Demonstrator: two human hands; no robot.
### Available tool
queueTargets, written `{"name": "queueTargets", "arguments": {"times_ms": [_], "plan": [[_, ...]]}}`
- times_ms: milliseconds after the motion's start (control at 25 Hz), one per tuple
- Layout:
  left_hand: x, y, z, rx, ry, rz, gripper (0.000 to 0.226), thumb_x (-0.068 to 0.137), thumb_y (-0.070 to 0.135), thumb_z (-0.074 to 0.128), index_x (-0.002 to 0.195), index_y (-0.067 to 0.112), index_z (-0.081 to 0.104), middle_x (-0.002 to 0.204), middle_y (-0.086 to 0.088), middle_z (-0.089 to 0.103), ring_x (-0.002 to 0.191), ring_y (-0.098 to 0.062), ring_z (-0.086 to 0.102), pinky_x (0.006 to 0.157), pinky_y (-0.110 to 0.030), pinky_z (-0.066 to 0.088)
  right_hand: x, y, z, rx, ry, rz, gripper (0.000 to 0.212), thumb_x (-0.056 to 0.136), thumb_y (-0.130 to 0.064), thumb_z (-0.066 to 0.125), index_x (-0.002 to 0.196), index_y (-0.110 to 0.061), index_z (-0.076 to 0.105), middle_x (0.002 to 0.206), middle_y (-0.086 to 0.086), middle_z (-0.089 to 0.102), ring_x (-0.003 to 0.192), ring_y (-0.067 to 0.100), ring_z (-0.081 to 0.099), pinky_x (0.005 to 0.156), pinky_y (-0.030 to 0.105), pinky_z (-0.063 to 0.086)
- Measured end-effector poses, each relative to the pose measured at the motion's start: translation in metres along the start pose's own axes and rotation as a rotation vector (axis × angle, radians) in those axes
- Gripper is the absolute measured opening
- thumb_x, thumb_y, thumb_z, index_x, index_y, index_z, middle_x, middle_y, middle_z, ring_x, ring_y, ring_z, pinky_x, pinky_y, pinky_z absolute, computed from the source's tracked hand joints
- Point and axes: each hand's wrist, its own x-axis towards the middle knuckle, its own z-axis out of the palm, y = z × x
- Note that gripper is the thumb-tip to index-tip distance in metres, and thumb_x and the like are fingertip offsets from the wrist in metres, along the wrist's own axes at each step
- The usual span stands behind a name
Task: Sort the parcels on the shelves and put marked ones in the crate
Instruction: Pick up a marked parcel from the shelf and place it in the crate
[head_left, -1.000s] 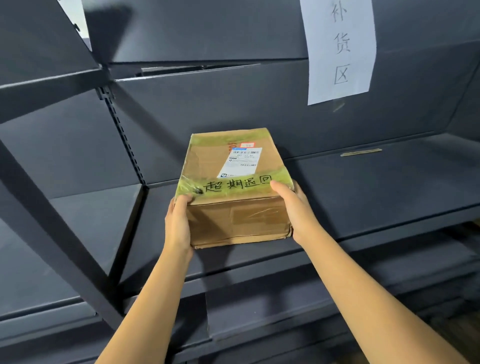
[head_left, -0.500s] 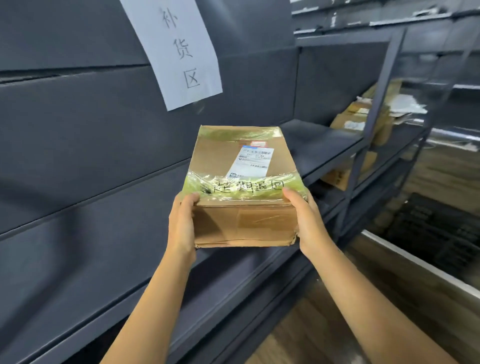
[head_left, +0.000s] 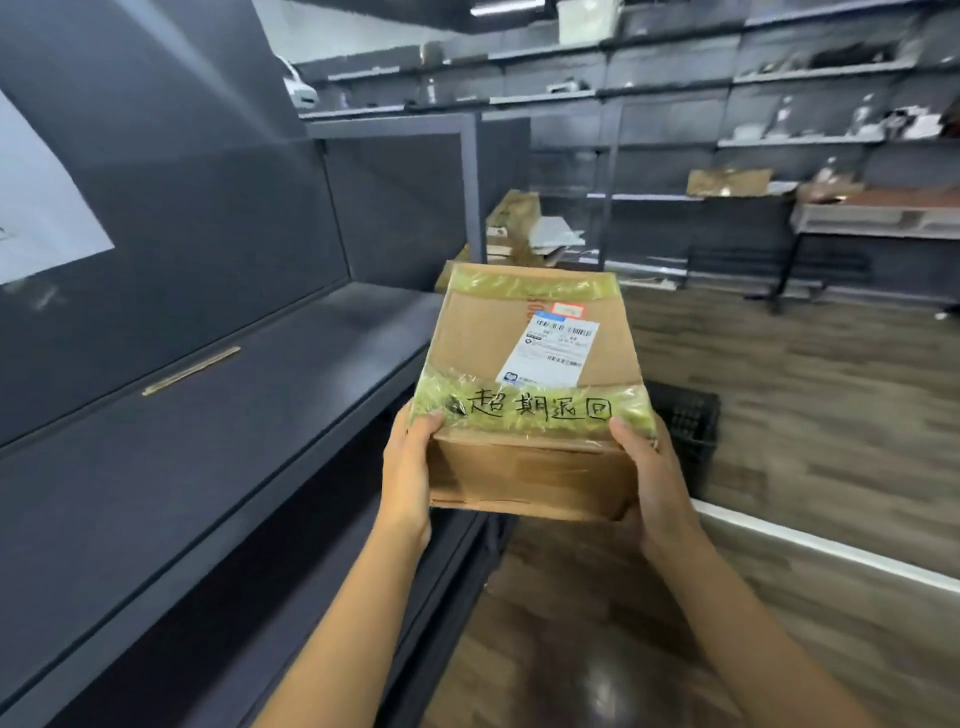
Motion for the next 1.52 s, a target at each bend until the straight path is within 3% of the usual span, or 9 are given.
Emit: {"name": "queueTargets", "arguments": {"times_ms": [80, 240, 360, 480, 600, 880, 1080, 1240, 1520], "plan": [[0.011, -0.015, 0.038, -0.009, -0.064, -0.027, 0.046, 0.070, 0.049, 0.054, 0.111, 0.030, 0.063, 0.116, 0.000, 0.068, 0.111, -0.024, 0.060, 0.098, -0.047, 0.044, 0.017, 0.002, -0.034, 0.007, 0.059, 0.004, 0.035, 0.075, -0.036, 0.063, 0.110, -0.033, 0.063, 0.115, -0.002, 0.068, 0.110, 0.020, 0.062, 0.104, 0.048, 0.043], [0.034, -0.038, 0.093, -0.060, -0.105, -0.014, 0.030, 0.090, 0.025, 0.049, 0.117, 0.018, 0.062, 0.111, -0.001, 0.068, 0.100, -0.017, 0.061, 0.084, -0.033, 0.046, 0.048, 0.007, -0.078, 0.029, 0.150, 0.030, 0.034, 0.072, -0.036, 0.066, 0.107, -0.036, 0.065, 0.114, -0.001, 0.069, 0.111, 0.023, 0.062, 0.104, 0.051, 0.042], [0.064, -0.056, 0.125, -0.065, -0.150, -0.056, 0.031, 0.092, 0.021, 0.047, 0.119, 0.016, 0.061, 0.116, -0.003, 0.067, 0.103, -0.018, 0.062, 0.088, -0.034, 0.045, 0.083, 0.016, -0.098, 0.049, 0.208, 0.035, 0.042, 0.068, -0.039, 0.070, 0.109, -0.034, 0.064, 0.115, 0.000, 0.069, 0.112, 0.024, 0.062, 0.104, 0.052, 0.041], [0.111, -0.077, 0.149, -0.037, -0.197, -0.055, 0.031, 0.087, 0.031, 0.052, 0.114, 0.022, 0.064, 0.116, -0.001, 0.068, 0.107, -0.018, 0.061, 0.098, -0.039, 0.043, 0.126, 0.027, -0.108, 0.073, 0.232, 0.024, 0.042, 0.072, -0.036, 0.068, 0.113, -0.032, 0.063, 0.116, -0.001, 0.069, 0.113, 0.022, 0.061, 0.105, 0.051, 0.041], [0.168, -0.090, 0.173, -0.016, -0.235, -0.076, 0.054, 0.068, 0.049, 0.058, 0.117, 0.027, 0.062, 0.122, 0.001, 0.065, 0.118, -0.021, 0.056, 0.109, -0.047, 0.036, 0.182, 0.036, -0.112, 0.029, 0.269, 0.015, 0.044, 0.076, -0.036, 0.067, 0.120, -0.032, 0.059, 0.120, -0.005, 0.067, 0.116, 0.017, 0.059, 0.108, 0.047, 0.039], [0.309, -0.101, 0.226, -0.006, -0.279, -0.098, 0.067, 0.065, 0.052, 0.060, 0.126, 0.024, 0.057, 0.131, -0.003, 0.059, 0.126, -0.023, 0.050, 0.112, -0.049, 0.032, 0.322, 0.036, -0.102, -0.010, 0.329, 0.060, 0.074, 0.056, -0.056, 0.071, 0.125, -0.038, 0.052, 0.124, -0.010, 0.063, 0.119, 0.015, 0.056, 0.108, 0.048, 0.037], [0.372, -0.117, 0.256, -0.033, -0.281, -0.158, 0.061, 0.071, 0.046, 0.060, 0.127, 0.021, 0.056, 0.131, -0.007, 0.059, 0.125, -0.027, 0.052, 0.109, -0.051, 0.035, 0.389, 0.042, -0.103, -0.004, 0.361, 0.032, 0.048, 0.086, -0.027, 0.064, 0.131, -0.029, 0.050, 0.122, -0.009, 0.062, 0.116, 0.013, 0.056, 0.106, 0.040, 0.040], [0.411, -0.128, 0.280, -0.064, -0.229, -0.168, 0.042, 0.085, 0.030, 0.056, 0.125, 0.017, 0.058, 0.125, -0.008, 0.063, 0.117, -0.026, 0.057, 0.100, -0.042, 0.043, 0.445, 0.046, -0.108, 0.000, 0.318, 0.014, 0.033, 0.090, -0.015, 0.057, 0.122, -0.025, 0.056, 0.106, -0.013, 0.066, 0.093, -0.002, 0.062, 0.083, 0.021, 0.046], [0.482, -0.147, 0.347, -0.058, -0.050, -0.088, 0.027, 0.092, 0.021, 0.048, 0.114, 0.026, 0.064, 0.117, -0.006, 0.066, 0.110, -0.022, 0.059, 0.096, -0.039, 0.044, 0.576, 0.055, -0.142, -0.007, 0.122, 0.056, 0.028, 0.089, -0.021, 0.058, 0.114, -0.035, 0.059, 0.114, -0.009, 0.067, 0.108, 0.010, 0.061, 0.098, 0.035, 0.044]]}}
